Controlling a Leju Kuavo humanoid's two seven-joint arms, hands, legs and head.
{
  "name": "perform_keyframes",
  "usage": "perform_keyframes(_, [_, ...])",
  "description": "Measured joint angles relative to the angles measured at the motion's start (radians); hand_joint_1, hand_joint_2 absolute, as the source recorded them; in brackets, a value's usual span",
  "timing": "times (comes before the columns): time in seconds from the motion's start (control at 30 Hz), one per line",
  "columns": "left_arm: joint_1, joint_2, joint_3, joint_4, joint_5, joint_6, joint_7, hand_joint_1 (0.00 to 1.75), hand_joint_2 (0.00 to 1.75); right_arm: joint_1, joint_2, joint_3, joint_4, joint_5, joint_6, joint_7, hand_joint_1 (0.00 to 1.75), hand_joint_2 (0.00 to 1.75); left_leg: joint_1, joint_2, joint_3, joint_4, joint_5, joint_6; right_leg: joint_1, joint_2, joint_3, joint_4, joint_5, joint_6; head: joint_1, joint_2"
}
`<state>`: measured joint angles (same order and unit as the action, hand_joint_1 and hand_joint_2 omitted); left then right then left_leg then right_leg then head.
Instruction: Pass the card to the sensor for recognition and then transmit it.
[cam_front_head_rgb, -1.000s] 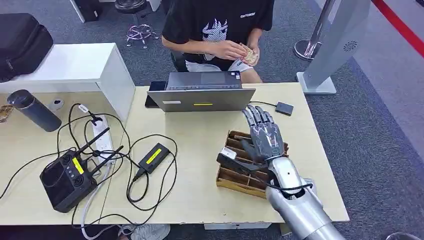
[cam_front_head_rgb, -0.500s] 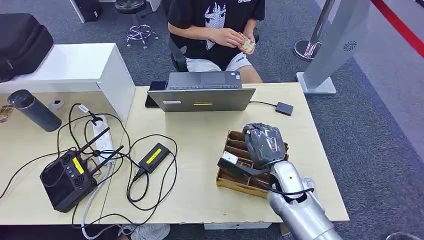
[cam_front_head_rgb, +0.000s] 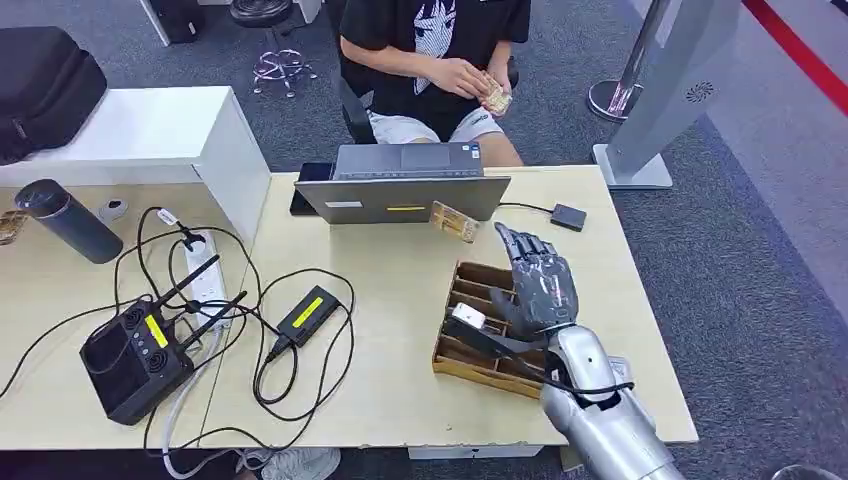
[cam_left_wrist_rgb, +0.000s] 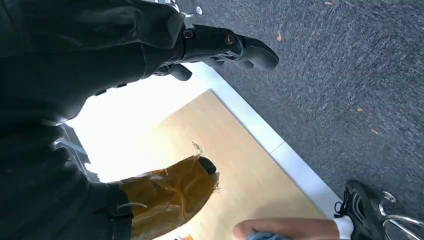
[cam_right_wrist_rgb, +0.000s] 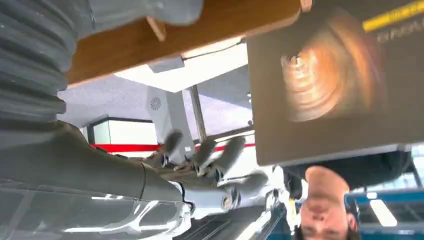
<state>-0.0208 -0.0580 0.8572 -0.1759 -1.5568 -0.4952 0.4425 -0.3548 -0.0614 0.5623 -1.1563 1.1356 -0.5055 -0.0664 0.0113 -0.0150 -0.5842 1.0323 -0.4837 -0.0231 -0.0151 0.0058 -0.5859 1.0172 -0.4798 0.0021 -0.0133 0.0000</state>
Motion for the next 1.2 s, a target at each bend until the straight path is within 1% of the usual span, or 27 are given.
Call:
perform_keyframes(0.3, [0.004, -0.002, 0.0, 0.0, 0.001, 0.018, -0.014, 0.0, 1.75, 0.041, 0.0, -0.059, -0.077, -0.029, -0.082, -0.015, 0.0, 1.75, 0.0, 0.0, 0.0, 0.0, 0.0, 0.0, 0.0, 0.0, 0.0, 0.0, 0.0, 0.0, 0.0, 0.0])
perform_keyframes(0.63, [0.005, -0.002, 0.0, 0.0, 0.001, 0.022, -0.02, 0.0, 1.75, 0.065, 0.0, -0.088, -0.108, -0.029, -0.092, -0.026, 0.0, 1.75, 0.0, 0.0, 0.0, 0.0, 0.0, 0.0, 0.0, 0.0, 0.0, 0.0, 0.0, 0.0, 0.0, 0.0])
perform_keyframes(0.7, [0.005, -0.002, 0.0, 0.0, 0.0, 0.022, -0.026, 0.0, 1.75, 0.067, 0.0, -0.089, -0.108, -0.038, -0.092, -0.041, 0.0, 1.75, 0.0, 0.0, 0.0, 0.0, 0.0, 0.0, 0.0, 0.0, 0.0, 0.0, 0.0, 0.0, 0.0, 0.0])
perform_keyframes(0.77, [0.005, -0.002, 0.0, 0.0, 0.001, 0.022, -0.029, 0.0, 1.75, 0.074, 0.002, -0.092, -0.111, -0.116, -0.08, -0.095, 0.0, 1.75, 0.0, 0.0, 0.0, 0.0, 0.0, 0.0, 0.0, 0.0, 0.0, 0.0, 0.0, 0.0, 0.0, 0.0])
perform_keyframes(0.83, [0.005, -0.002, 0.002, 0.0, 0.001, 0.023, -0.035, 0.0, 1.75, 0.091, 0.004, -0.097, -0.128, -0.214, -0.053, -0.154, 0.0, 1.75, 0.0, -0.001, 0.0, 0.0, 0.0, 0.0, 0.0, 0.0, 0.0, 0.0, 0.0, 0.0, 0.0, 0.0])
perform_keyframes(0.9, [0.008, -0.002, 0.004, 0.0, 0.004, 0.03, -0.044, 0.0, 1.75, 0.121, 0.005, -0.105, -0.172, -0.314, -0.033, -0.213, 0.0, 1.75, 0.0, -0.001, -0.001, 0.0, 0.0, 0.0, 0.0, 0.0, 0.0, 0.0, -0.001, 0.001, 0.0, 0.0])
perform_keyframes(0.93, [0.01, -0.002, 0.004, 0.0, 0.005, 0.033, -0.047, 0.0, 1.75, 0.135, 0.005, -0.108, -0.195, -0.344, -0.032, -0.233, 0.0, 1.75, 0.0, -0.001, -0.001, 0.0, -0.001, 0.0, 0.0, 0.0, 0.0, 0.0, -0.001, 0.001, 0.0, 0.0])
perform_keyframes(1.07, [0.013, -0.004, 0.005, 0.0, 0.008, 0.041, -0.055, 0.0, 1.75, 0.184, 0.005, -0.13, -0.292, -0.399, -0.043, -0.279, 0.0, 1.75, 0.0, -0.001, 0.0, 0.0, -0.001, 0.0, 0.0, 0.0, 0.0, 0.0, -0.001, 0.002, 0.0, 0.0])
perform_keyframes(1.2, [0.018, -0.005, 0.006, 0.0, 0.017, 0.05, -0.059, 0.0, 1.75, 0.238, 0.005, -0.161, -0.402, -0.444, -0.08, -0.32, 0.0, 1.75, 0.0, -0.001, -0.001, 0.0, -0.001, 0.0, -0.001, 0.0, 0.0, 0.0, -0.002, 0.002, 0.0, 0.0])
